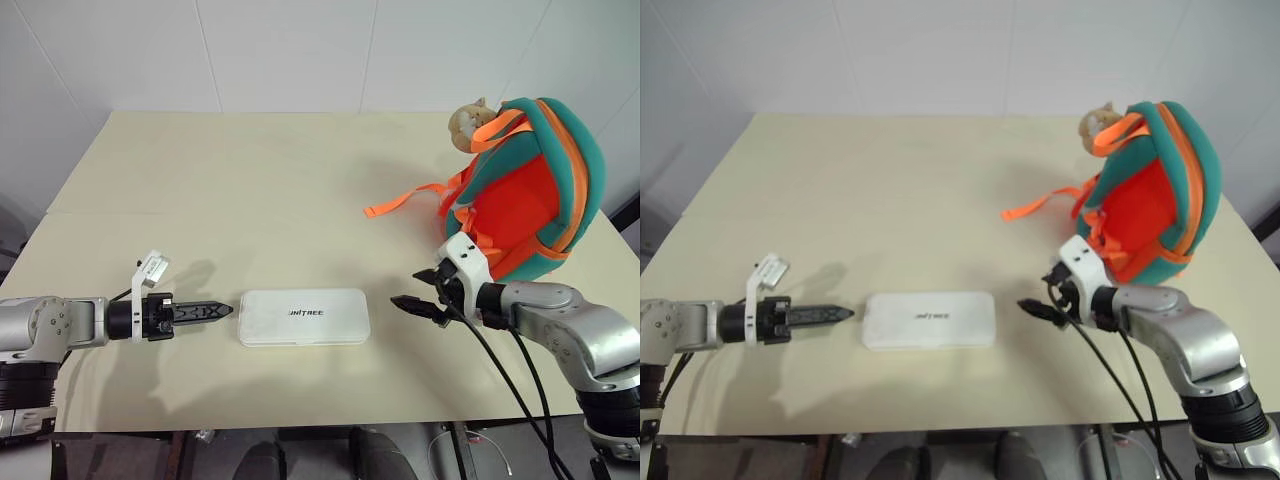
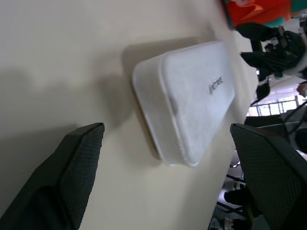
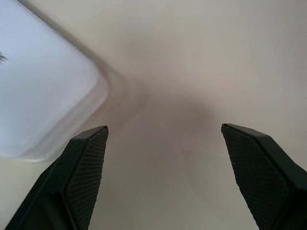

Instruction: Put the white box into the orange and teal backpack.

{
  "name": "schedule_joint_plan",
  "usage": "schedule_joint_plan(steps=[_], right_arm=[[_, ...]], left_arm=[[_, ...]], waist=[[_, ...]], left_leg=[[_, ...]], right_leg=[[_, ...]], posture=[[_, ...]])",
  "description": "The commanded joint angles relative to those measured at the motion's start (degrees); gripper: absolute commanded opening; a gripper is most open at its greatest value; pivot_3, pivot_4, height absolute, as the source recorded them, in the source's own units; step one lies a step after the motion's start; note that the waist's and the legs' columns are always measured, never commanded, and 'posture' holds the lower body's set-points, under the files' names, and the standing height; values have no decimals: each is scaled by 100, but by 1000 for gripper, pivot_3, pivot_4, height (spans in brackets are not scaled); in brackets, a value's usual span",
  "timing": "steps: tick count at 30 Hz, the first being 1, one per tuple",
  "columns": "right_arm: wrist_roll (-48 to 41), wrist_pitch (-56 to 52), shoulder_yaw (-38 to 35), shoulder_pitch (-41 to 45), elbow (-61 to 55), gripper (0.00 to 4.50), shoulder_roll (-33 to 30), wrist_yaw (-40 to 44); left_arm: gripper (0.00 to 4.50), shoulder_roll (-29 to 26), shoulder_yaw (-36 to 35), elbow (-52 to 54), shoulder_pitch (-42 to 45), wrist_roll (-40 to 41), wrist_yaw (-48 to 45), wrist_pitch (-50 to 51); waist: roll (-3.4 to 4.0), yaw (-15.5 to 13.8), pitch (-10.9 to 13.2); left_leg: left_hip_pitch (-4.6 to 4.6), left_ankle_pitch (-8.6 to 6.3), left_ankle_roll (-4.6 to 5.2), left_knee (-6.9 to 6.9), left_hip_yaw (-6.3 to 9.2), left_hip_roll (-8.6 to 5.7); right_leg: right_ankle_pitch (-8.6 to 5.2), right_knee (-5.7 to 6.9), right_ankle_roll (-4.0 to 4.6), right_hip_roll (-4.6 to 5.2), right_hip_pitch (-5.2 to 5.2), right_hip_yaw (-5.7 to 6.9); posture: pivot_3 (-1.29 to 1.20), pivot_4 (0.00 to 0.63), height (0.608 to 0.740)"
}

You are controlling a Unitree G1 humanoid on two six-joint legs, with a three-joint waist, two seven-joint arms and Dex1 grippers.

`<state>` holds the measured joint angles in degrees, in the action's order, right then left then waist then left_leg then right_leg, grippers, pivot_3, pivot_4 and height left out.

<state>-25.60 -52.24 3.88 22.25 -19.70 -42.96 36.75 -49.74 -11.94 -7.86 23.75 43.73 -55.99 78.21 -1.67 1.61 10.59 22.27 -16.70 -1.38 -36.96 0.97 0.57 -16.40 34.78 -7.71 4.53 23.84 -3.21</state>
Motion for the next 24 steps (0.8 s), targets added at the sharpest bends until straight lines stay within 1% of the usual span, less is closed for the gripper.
schedule_joint_plan(steps=[1,9,14,19,24], right_arm=[[595,594,305,-7,133,4500,-75,-64],[1301,1252,796,101,418,4500,150,7],[1403,1305,915,123,369,4500,395,77],[1479,1299,924,85,333,4500,458,126],[1522,1289,890,33,288,4500,484,158]], left_arm=[[4485,73,-122,18,-29,193,-18,119],[4485,204,-111,150,25,338,95,426],[4485,309,53,152,82,348,160,523],[4485,379,179,110,186,303,210,539],[4485,674,313,-381,580,151,371,420]], waist=[[0,-2,0],[0,0,0],[0,-2,0],[0,-5,0],[-1,-18,0]], left_leg=[[1,0,0,-1,0,-1],[1,0,1,-5,-1,-11],[-2,1,0,-8,2,-28],[-2,1,1,-13,3,-38],[-3,2,3,-15,6,-43]], right_leg=[[0,0,0,-1,0,0],[0,4,-1,0,-1,-1],[0,16,-1,-4,0,0],[0,18,-1,3,-2,-1],[0,18,-1,3,-6,3]], posture=[[0,150,740],[0,150,740],[0,150,740],[0,150,740],[0,150,740]])
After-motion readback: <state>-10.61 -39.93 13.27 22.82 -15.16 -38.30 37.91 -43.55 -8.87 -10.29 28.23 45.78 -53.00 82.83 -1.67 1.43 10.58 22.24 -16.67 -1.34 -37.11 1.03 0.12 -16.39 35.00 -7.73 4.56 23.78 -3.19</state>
